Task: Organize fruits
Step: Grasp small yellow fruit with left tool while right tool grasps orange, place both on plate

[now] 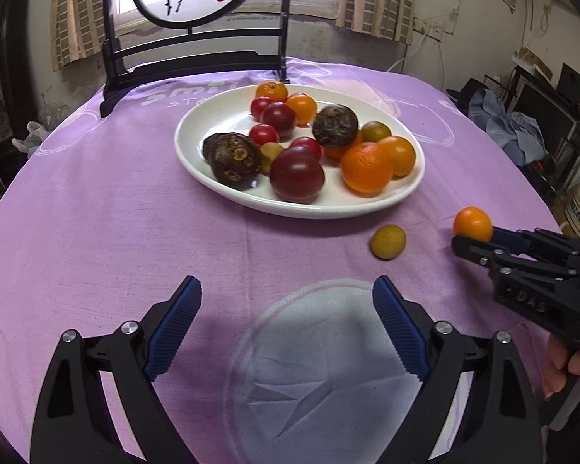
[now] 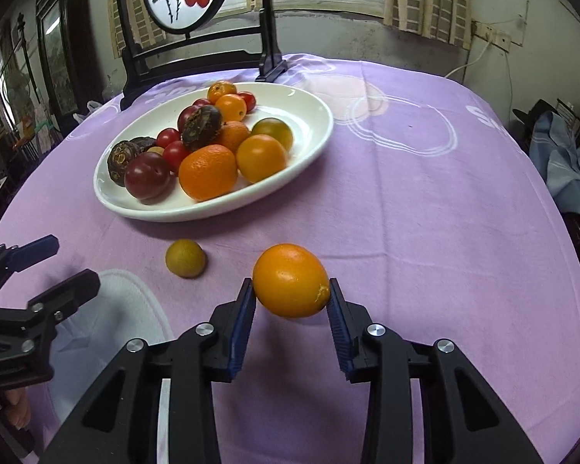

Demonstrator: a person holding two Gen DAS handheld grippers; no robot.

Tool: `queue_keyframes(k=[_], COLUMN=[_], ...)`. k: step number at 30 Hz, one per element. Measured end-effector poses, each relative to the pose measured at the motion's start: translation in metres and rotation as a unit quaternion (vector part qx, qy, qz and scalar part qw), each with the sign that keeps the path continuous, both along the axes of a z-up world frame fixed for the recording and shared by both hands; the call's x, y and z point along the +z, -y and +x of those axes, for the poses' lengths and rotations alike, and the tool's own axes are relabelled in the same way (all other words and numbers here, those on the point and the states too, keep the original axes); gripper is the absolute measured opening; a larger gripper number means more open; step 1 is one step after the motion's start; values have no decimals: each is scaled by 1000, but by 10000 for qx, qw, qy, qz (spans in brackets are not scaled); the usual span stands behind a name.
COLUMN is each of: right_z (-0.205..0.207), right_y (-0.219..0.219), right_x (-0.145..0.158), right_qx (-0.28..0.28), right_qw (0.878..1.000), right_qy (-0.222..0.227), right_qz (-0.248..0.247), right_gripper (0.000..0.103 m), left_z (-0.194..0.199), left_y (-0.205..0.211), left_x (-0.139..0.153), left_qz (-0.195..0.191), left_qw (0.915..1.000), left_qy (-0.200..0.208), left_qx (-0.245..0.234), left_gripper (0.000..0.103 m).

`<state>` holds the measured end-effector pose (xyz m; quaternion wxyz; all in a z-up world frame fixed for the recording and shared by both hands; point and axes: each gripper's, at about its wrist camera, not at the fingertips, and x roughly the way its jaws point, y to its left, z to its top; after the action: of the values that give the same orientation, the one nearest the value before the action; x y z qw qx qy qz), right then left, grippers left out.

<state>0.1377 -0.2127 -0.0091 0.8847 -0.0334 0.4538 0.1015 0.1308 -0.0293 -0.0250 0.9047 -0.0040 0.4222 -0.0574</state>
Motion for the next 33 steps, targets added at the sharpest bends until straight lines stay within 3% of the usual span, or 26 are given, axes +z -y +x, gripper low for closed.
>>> queue_keyframes(k=[7, 12, 15, 18, 22, 27, 33], right_z=[-8, -10, -11, -10, -10, -12, -15], right_y=[20, 26, 29, 29, 25, 23, 6], right_x=[4, 9, 12, 11, 9, 10, 17], right_qx=[-98, -99, -145, -141, -69, -10, 160], right_qw=[9997, 9993, 9992, 9991, 9993, 9993, 9987], right_qy=[-28, 22, 57, 38, 29, 89, 280], right_qz=[241, 348, 379, 386, 356, 362, 407], right_gripper=[38, 38, 38, 38, 38, 38, 38], left_z=[6, 27, 39, 46, 50, 40, 28], left_y=[25, 52, 60, 67, 75, 61, 32], left_x=[-7, -18, -24, -24, -21, -11, 23], left_qz=[103, 456, 363, 449, 508, 355, 421], left_qw=[9995, 9978, 9974, 9978, 9966, 9962, 9970], left_qy=[-126, -248, -423, -320, -225, -301, 98], left_qx=[-265, -419, -450, -380, -604, -733, -645], left_gripper=[88, 86, 76, 66, 25, 25, 25])
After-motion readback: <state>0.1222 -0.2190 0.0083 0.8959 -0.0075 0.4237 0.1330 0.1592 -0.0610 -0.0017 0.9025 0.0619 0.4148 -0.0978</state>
